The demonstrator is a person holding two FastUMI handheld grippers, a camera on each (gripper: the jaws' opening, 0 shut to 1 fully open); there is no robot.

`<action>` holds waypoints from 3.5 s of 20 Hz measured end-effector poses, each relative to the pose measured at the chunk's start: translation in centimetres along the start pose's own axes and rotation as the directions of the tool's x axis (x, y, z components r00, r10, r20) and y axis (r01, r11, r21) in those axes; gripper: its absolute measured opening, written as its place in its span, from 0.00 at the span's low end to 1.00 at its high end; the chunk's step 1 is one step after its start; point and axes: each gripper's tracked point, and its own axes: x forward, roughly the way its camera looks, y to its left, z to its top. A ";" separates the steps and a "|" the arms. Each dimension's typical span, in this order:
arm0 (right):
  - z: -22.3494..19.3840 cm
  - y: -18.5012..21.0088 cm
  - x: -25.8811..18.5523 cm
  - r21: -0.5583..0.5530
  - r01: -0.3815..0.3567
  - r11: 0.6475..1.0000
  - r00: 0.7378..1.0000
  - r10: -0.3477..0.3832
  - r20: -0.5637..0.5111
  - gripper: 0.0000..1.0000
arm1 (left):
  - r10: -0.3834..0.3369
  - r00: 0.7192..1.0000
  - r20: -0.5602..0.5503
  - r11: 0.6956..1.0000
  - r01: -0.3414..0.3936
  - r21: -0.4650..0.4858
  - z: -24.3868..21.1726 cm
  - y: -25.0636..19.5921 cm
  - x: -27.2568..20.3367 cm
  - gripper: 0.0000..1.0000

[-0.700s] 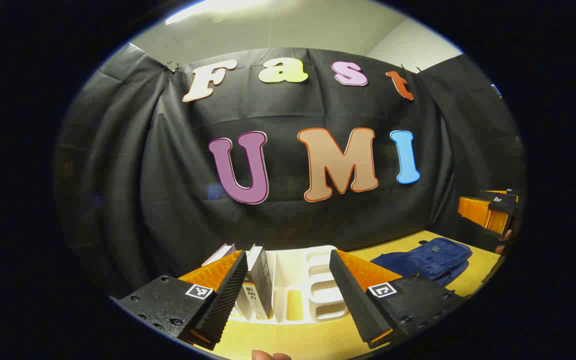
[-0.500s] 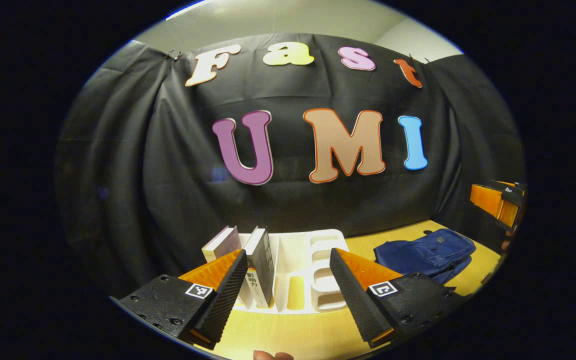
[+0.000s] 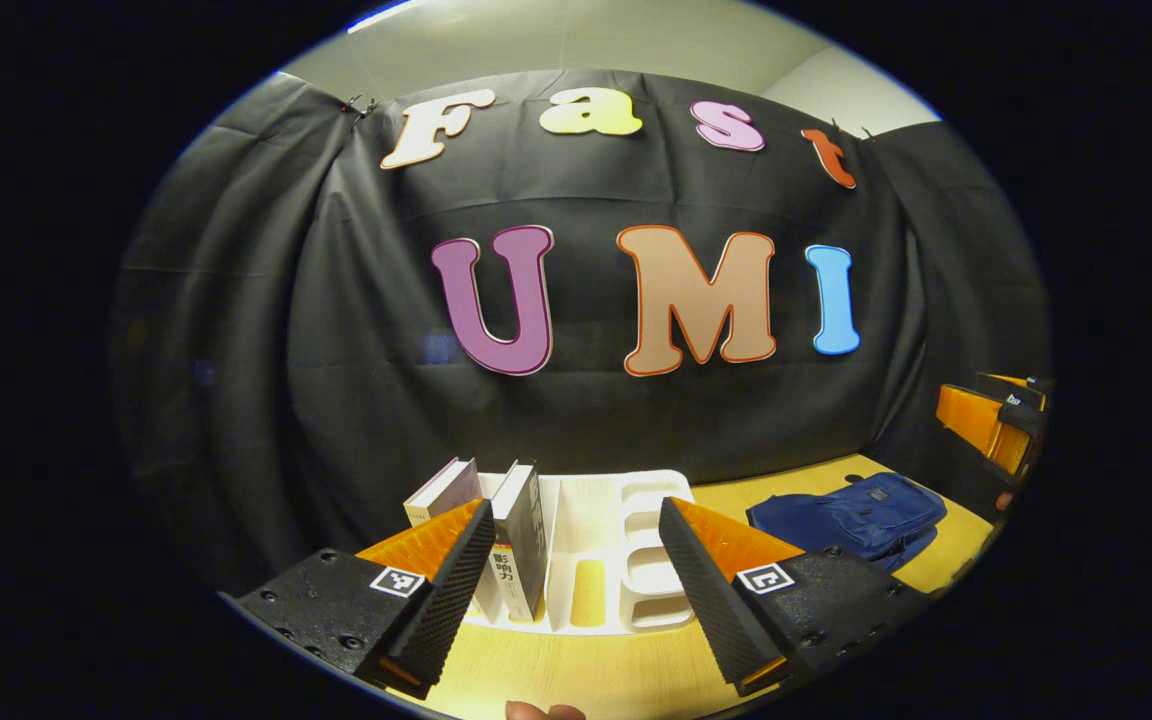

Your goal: Open the schoolbag, grab two books from the bookshelf and put them into the schoolbag.

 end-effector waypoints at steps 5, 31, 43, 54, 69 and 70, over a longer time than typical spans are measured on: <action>0.1 -0.4 0.4 0.002 0.001 1.000 1.000 -0.001 -0.001 0.93 | -0.016 1.000 0.027 0.999 0.015 0.033 1.0 -0.8 0.1 0.96; -22.8 0.3 5.3 -0.822 -0.390 0.414 0.921 0.169 -0.352 0.87 | 0.115 0.993 -0.024 0.993 -0.115 -0.010 -1.8 3.6 -0.6 0.97; -30.5 0.3 9.8 -0.864 -0.474 0.171 0.880 0.137 -0.456 0.87 | 0.184 0.983 -0.025 0.983 -0.184 -0.003 -1.4 6.2 -2.4 0.96; -32.2 1.3 12.3 -0.833 -0.527 0.171 0.850 0.134 -0.510 0.77 | 0.211 0.977 -0.034 0.977 -0.211 0.002 -1.0 7.1 -3.8 0.97; -34.9 0.7 11.8 -0.720 -0.618 0.316 0.765 0.027 -0.644 0.09 | 0.216 0.976 -0.038 0.976 -0.216 -0.011 -1.2 7.5 -4.2 0.96; -34.9 0.7 11.9 -0.711 -0.615 0.341 0.763 0.030 -0.646 0.05 | 0.216 0.976 -0.037 0.976 -0.217 -0.013 -1.1 7.6 -4.3 0.97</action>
